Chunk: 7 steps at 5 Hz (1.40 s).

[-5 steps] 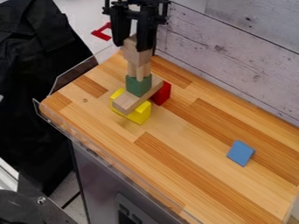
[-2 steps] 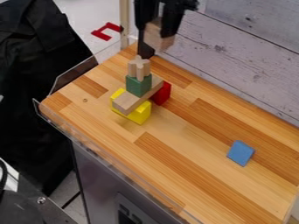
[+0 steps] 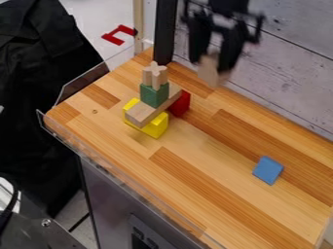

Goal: Moves cube to the middle

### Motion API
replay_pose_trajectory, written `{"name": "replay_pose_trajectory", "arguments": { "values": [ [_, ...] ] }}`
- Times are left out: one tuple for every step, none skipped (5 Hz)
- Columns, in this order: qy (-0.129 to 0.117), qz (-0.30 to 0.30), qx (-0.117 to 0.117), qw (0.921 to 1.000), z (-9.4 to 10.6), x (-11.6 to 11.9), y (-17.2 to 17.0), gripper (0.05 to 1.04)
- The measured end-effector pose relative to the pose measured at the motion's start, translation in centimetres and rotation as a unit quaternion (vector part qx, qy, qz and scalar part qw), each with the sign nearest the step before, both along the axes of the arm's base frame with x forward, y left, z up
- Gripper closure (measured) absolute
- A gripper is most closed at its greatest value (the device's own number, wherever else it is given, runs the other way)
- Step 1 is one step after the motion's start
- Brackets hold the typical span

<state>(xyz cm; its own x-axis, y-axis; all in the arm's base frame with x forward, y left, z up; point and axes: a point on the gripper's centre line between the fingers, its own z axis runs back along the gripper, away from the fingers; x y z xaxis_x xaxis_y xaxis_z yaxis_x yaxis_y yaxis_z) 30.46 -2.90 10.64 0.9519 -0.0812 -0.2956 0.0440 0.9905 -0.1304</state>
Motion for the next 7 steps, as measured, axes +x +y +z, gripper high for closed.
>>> {"name": "replay_pose_trajectory", "arguments": {
  "values": [
    [0.018,-0.009,-0.021,0.9996,-2.7,0.2,-2.0,0.528],
    [0.042,-0.011,-0.034,0.9985,-5.4,0.3,-2.7,0.528],
    [0.058,-0.021,-0.033,0.9975,-7.6,0.7,-3.1,0.528],
    [0.050,-0.015,-0.021,0.9984,-8.5,1.1,-3.1,0.528],
    [0.044,0.002,-0.017,0.9989,-9.0,1.3,-2.7,0.528],
    [0.048,0.013,-0.008,0.9987,-9.0,1.3,-2.5,0.447],
    [0.036,0.038,0.003,0.9986,-8.1,0.7,-2.3,0.163]
  ]
}}
